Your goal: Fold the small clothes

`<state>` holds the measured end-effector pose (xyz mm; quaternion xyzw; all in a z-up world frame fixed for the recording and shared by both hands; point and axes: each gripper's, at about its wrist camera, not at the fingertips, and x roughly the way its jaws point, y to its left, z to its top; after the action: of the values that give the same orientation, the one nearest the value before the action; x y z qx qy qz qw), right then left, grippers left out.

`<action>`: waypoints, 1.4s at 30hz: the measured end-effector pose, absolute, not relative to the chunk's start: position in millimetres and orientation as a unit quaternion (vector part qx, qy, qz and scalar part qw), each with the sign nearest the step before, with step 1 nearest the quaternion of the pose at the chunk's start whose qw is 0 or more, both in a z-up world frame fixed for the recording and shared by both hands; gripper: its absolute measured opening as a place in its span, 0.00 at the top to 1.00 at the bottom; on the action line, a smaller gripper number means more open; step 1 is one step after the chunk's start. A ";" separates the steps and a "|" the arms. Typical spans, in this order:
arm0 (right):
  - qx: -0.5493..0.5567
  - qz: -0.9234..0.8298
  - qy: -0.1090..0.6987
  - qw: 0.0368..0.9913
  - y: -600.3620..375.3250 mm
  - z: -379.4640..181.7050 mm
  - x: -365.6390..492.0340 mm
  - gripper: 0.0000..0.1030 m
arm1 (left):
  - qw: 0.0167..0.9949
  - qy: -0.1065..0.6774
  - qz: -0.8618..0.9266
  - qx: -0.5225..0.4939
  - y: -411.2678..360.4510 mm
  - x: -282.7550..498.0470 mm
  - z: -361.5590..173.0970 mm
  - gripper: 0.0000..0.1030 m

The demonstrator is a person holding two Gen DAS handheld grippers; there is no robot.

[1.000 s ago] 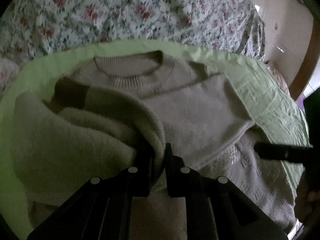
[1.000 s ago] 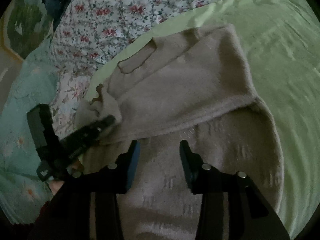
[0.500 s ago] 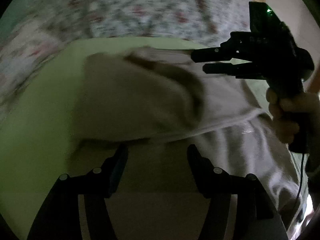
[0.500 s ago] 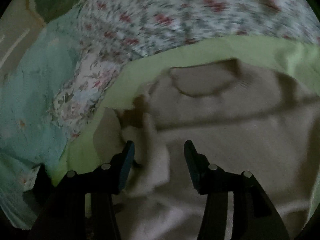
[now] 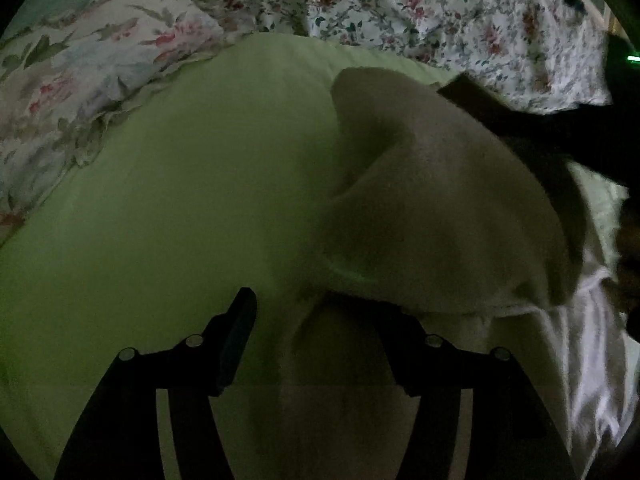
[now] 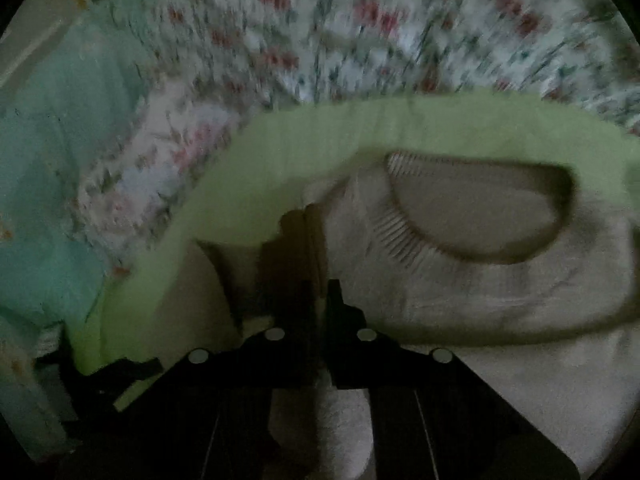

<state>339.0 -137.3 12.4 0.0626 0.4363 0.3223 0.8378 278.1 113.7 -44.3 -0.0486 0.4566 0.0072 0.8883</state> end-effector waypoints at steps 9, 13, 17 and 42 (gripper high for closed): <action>0.254 0.184 0.334 0.889 -306.0 29.0 287.1 0.93 | 0.887 0.455 0.073 -0.035 106.9 287.3 -47.8 0.40; 0.321 0.130 0.341 0.874 -356.5 -6.6 266.9 0.93 | 0.887 0.450 0.092 -0.043 108.8 286.8 -47.5 0.39; 0.318 0.131 0.362 0.866 -358.0 -28.3 257.8 0.93 | 0.887 0.441 0.117 -0.066 121.1 282.9 -44.4 0.39; 0.172 0.424 0.473 0.753 -148.5 -15.4 337.6 0.25 | 0.902 0.400 0.089 -0.137 144.7 260.5 -52.2 0.36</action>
<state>337.6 -148.5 -15.4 0.1720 0.4731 0.4238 0.7530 260.5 144.7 -52.2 -0.1373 0.4003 0.0893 0.9016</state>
